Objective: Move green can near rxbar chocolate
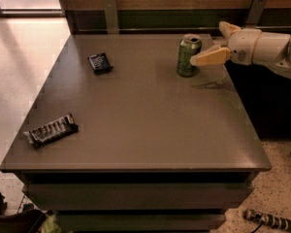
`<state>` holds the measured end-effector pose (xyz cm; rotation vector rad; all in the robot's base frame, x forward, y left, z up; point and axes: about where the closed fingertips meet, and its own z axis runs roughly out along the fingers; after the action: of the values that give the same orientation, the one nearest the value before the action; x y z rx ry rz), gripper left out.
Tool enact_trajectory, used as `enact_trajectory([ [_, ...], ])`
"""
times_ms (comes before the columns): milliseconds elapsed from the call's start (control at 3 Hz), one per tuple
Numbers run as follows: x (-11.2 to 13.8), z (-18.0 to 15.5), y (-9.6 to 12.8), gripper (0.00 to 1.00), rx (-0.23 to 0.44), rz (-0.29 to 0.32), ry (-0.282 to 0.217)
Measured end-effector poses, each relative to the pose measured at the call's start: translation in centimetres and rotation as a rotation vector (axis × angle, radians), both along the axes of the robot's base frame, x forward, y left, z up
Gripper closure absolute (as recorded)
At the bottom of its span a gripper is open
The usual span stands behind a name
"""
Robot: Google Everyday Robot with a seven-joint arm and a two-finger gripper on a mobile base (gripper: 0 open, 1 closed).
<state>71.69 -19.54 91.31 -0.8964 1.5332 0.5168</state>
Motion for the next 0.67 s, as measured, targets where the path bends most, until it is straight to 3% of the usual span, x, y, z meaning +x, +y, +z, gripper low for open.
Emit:
enact_trajectory([
  [667, 1.9, -2.3, 0.2, 0.00, 0.083, -0.015, 0.053],
])
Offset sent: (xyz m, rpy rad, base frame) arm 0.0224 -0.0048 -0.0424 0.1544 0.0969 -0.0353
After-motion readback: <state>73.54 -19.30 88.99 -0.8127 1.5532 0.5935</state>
